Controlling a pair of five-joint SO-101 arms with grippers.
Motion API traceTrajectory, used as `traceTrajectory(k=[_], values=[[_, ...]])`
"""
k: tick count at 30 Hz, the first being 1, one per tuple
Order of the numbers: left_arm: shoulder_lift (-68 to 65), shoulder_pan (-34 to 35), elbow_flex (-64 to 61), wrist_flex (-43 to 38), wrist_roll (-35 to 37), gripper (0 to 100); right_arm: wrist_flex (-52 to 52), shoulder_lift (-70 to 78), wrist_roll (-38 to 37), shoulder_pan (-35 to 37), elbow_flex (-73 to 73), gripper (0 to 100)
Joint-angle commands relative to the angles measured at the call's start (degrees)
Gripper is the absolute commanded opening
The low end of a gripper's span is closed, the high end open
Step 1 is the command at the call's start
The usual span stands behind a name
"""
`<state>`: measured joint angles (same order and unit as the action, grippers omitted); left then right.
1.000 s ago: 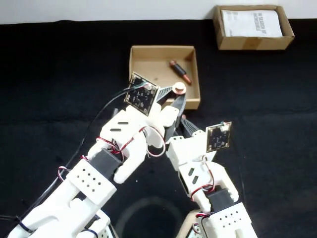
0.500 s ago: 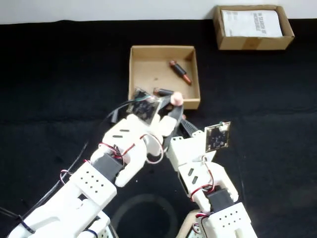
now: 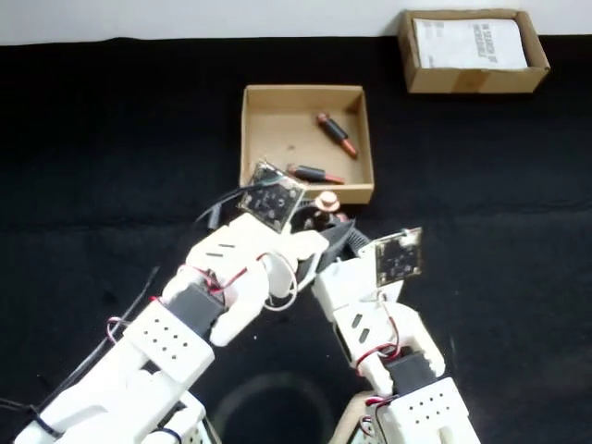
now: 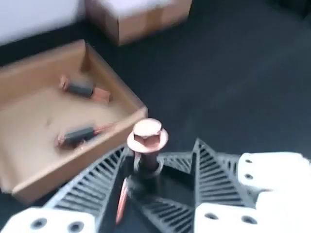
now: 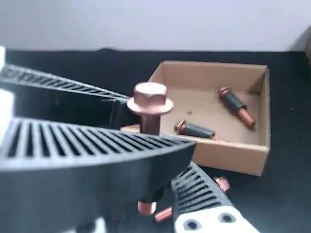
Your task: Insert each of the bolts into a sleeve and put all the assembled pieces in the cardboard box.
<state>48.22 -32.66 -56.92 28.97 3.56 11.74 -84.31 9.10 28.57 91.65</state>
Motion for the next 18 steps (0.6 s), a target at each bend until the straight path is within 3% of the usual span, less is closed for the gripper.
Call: traceTrajectory(k=[1, 13, 18], values=[[1.98, 0.48, 6.11, 11.60, -0.70, 20, -1.27, -0.57, -0.53, -0.22, -1.27, 0.7], [22.37, 0.40, 9.01, 34.11, -7.30, 19, -1.27, -0.22, -0.53, -3.56, -4.79, 0.7], [31.43, 2.95, 6.64, 35.25, -7.12, 5, -1.19, 2.59, -0.70, -7.69, -13.23, 0.7]])
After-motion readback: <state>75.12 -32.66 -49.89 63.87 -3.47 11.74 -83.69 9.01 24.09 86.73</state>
